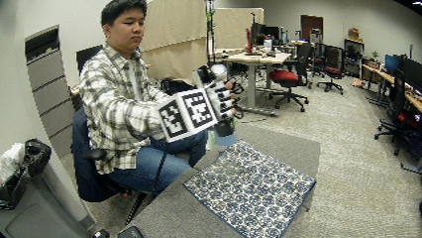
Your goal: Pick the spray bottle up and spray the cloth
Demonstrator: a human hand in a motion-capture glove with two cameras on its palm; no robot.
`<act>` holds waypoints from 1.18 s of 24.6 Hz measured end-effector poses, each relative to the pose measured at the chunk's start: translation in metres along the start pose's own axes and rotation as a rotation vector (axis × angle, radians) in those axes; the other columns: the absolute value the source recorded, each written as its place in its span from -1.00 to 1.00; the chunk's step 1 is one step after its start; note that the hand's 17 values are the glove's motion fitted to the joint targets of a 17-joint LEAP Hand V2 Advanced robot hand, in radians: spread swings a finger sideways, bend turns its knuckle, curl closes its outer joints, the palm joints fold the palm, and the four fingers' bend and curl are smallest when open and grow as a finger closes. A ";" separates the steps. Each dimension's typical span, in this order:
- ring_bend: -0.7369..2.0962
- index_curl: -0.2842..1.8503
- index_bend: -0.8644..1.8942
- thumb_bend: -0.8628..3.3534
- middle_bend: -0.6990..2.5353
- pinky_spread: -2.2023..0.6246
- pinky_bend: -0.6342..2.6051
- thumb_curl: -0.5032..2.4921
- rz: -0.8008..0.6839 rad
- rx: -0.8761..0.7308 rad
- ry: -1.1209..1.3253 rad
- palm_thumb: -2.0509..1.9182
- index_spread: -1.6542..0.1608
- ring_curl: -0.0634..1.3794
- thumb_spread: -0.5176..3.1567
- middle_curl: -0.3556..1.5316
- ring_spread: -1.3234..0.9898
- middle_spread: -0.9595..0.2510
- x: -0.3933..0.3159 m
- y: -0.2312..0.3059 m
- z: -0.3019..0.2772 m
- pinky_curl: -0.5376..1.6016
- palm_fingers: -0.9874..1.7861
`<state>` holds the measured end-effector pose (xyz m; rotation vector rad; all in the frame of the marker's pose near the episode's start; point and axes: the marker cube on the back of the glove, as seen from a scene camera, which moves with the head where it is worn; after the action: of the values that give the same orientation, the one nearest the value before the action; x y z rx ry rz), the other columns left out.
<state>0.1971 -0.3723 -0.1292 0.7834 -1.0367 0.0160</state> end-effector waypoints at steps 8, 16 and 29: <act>-0.06 -0.15 -0.15 -0.60 -0.18 0.42 -0.36 -0.12 0.020 -0.136 -0.104 0.58 0.53 -0.21 -0.65 -0.03 -0.02 0.40 0.031 0.000 0.089 -0.11 0.64; -0.06 -0.14 -0.15 -0.61 -0.19 0.42 -0.36 -0.12 0.040 -0.188 -0.144 0.58 0.54 -0.21 -0.65 -0.04 -0.02 0.40 0.064 -0.005 0.162 -0.10 0.64; -0.07 -0.15 -0.17 -0.60 -0.20 0.42 -0.36 -0.13 0.005 -0.290 -0.073 0.58 0.56 -0.22 -0.64 -0.04 -0.01 0.43 0.102 0.015 0.213 -0.10 0.63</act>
<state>0.0832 -0.5214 0.0159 0.5202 -1.0811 -0.1563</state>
